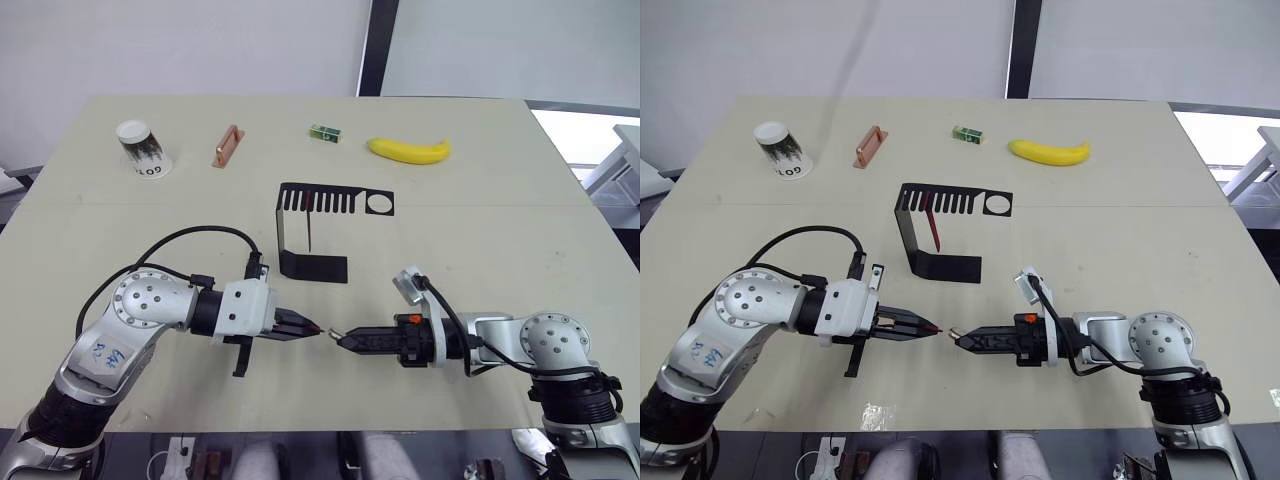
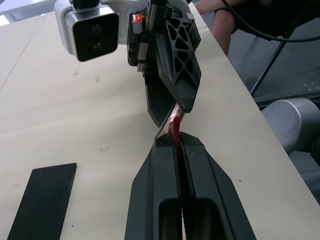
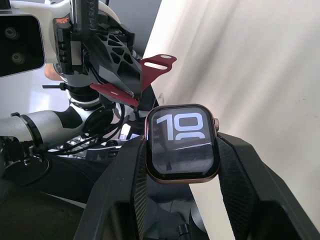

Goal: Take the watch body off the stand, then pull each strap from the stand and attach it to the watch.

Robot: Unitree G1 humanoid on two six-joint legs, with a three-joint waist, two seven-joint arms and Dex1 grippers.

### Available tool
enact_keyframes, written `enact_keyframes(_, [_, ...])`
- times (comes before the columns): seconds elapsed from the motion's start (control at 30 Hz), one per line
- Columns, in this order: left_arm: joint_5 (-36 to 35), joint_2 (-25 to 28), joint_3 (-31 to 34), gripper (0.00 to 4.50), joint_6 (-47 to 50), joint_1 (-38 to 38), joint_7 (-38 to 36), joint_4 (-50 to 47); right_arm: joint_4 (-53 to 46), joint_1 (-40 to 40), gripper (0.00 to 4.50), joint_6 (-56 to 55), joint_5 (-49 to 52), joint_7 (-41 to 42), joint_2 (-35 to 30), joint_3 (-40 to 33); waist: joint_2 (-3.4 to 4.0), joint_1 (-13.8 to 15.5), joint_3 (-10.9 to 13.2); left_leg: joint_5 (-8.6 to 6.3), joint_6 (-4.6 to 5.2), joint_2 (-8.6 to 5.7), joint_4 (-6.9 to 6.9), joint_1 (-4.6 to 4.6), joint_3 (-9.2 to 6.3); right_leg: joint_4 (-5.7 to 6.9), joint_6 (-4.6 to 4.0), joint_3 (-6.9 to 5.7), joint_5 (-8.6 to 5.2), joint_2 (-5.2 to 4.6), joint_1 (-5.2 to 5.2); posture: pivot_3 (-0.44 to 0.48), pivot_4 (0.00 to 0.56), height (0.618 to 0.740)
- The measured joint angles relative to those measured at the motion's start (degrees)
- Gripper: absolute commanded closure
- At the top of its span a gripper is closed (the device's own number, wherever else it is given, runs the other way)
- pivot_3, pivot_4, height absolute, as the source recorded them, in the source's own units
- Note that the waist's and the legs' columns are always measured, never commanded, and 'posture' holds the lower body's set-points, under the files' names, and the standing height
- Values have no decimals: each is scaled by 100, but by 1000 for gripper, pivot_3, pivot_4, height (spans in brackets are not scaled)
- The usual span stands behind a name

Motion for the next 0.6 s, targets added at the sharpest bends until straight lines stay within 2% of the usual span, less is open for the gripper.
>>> enact_keyframes(0.6, [234,-148,-185,4500,-264,91,-20,218,-102,64,2995,-1,-2,-2,-1,-2,0,0,0,0,1,0,7,0,0,4,0,0,0,0,0,0,150,738])
